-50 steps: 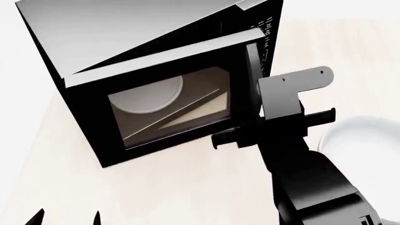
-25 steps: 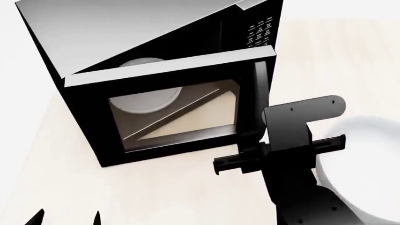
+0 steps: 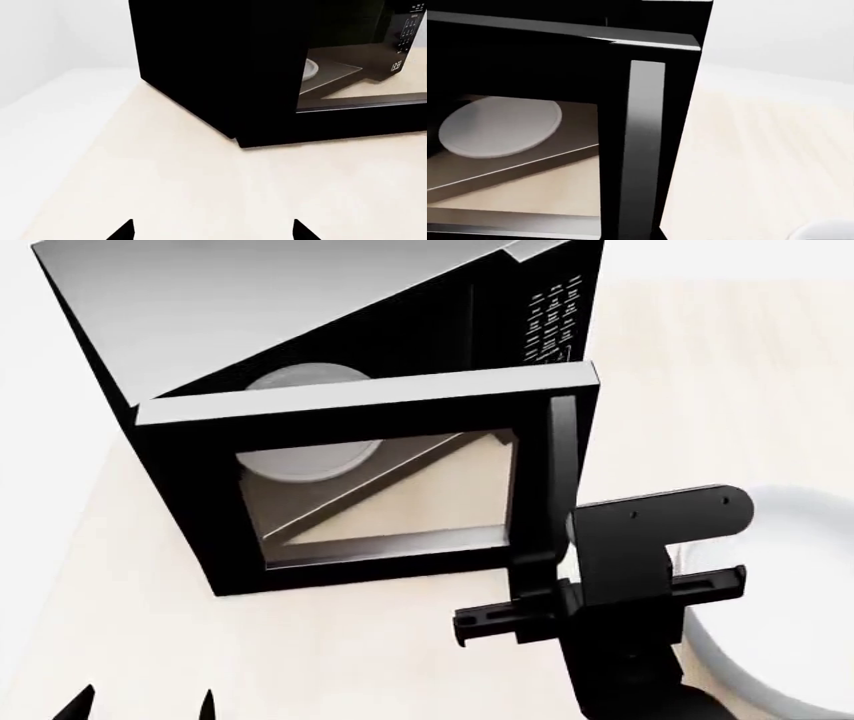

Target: Open the microwave.

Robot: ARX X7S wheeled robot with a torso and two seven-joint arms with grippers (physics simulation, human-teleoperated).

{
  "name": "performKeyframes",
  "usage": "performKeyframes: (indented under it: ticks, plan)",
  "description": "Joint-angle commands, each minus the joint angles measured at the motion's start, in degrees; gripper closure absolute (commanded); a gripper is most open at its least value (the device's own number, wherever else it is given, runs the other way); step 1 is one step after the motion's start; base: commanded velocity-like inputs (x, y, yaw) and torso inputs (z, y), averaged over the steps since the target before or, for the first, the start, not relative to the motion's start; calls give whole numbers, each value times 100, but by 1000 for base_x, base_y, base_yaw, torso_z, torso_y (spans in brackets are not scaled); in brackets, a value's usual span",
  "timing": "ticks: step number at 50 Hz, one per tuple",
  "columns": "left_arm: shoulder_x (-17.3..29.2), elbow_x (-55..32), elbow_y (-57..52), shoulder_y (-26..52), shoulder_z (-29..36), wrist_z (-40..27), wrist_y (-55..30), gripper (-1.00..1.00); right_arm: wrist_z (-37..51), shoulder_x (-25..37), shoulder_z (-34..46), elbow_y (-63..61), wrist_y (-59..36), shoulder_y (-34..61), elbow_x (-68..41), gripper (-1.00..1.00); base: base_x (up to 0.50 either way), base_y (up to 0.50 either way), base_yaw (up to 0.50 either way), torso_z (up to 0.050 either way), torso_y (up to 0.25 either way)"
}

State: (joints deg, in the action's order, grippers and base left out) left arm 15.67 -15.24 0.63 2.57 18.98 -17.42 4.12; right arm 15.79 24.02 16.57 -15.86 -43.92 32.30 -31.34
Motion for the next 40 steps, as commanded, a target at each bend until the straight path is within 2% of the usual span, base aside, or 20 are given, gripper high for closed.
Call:
performKeyframes:
  ticks: [1,11,12,40]
  plan:
    - [4,-34,65,22,29,-5,-5,-100,-183,-98,-64,-380,245,122,-311,100,0,0,0,0,0]
    - [19,-60,46,21,41,-22,-14,-100,-201,-99,-18,-339,253,145,-308,100,0,0,0,1,3]
    - [21,-62,45,20,43,-23,-14,-100,-157,-120,-31,-313,259,153,-289,-100,0,0,0,0,11]
    - [64,-109,7,12,79,-66,-6,-100,-100,8,-202,-445,287,112,-415,-100,0,0,0,0,0]
